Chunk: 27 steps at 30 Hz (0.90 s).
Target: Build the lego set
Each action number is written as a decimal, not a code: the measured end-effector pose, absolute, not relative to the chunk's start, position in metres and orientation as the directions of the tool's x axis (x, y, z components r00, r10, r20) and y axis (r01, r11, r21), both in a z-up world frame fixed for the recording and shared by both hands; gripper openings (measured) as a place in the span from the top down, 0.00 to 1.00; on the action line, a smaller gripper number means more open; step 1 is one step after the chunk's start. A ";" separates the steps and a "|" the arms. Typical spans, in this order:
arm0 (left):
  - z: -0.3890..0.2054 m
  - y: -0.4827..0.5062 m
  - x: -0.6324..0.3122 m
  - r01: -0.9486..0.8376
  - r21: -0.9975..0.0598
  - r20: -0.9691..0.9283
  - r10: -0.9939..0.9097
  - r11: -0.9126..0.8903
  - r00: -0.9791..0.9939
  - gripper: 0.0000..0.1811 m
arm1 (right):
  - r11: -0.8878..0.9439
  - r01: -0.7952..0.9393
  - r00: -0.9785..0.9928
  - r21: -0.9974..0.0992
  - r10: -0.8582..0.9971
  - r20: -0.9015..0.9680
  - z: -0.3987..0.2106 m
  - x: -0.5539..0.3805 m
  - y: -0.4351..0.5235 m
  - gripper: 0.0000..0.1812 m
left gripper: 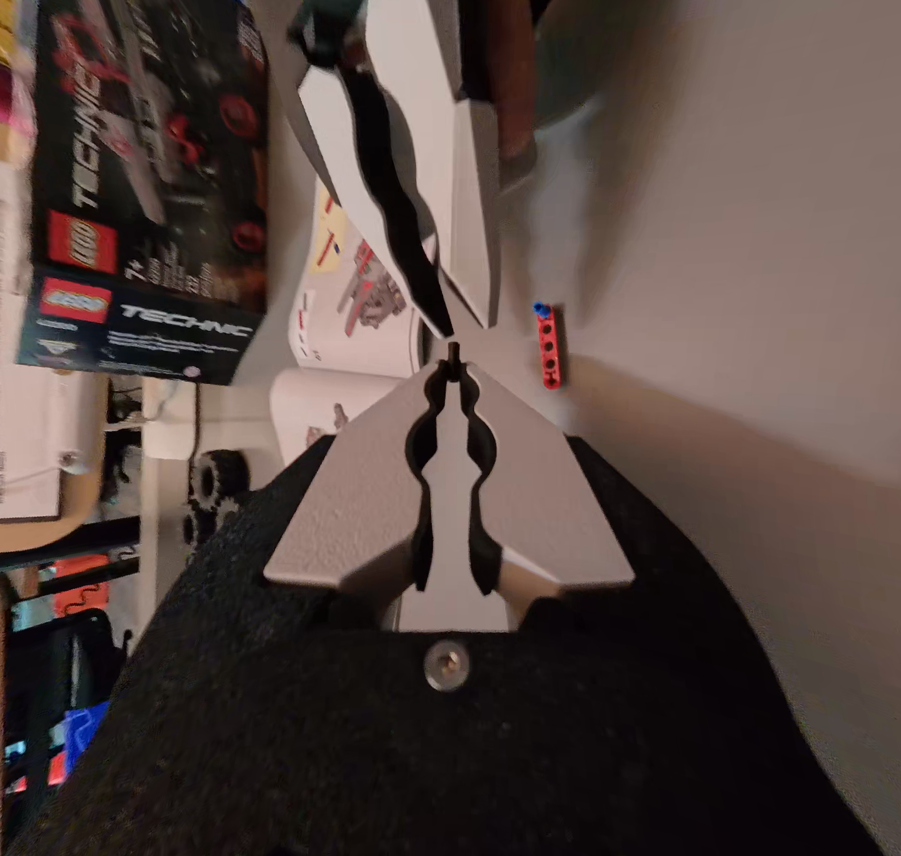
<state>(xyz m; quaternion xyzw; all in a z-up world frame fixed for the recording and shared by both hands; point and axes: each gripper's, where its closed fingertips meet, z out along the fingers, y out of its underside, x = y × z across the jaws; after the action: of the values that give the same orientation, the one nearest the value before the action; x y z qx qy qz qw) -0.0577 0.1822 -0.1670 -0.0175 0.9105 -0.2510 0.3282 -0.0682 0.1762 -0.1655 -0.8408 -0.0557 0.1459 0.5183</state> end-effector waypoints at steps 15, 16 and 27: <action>-0.154 0.176 -0.061 0.257 -0.405 -0.702 -0.119 0.877 -0.702 0.99 | -0.402 -0.069 0.948 -0.913 0.257 -0.185 -0.157 -0.069 0.178 0.99; -0.153 0.176 -0.061 0.259 -0.400 -0.706 -0.115 0.879 -0.698 0.99 | -0.398 -0.081 0.944 -0.914 0.262 -0.198 -0.156 -0.070 0.178 0.98; -0.155 0.173 -0.064 0.280 -0.413 -0.709 -0.112 0.867 -0.697 0.99 | -0.405 -0.025 0.953 -0.914 0.265 -0.144 -0.159 -0.070 0.179 0.98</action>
<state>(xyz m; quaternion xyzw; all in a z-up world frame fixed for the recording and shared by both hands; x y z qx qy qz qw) -0.0644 0.1727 -0.1551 0.0474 0.8854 -0.2536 0.3866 -0.0704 0.1787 -0.1594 -0.8274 -0.0726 0.1345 0.5404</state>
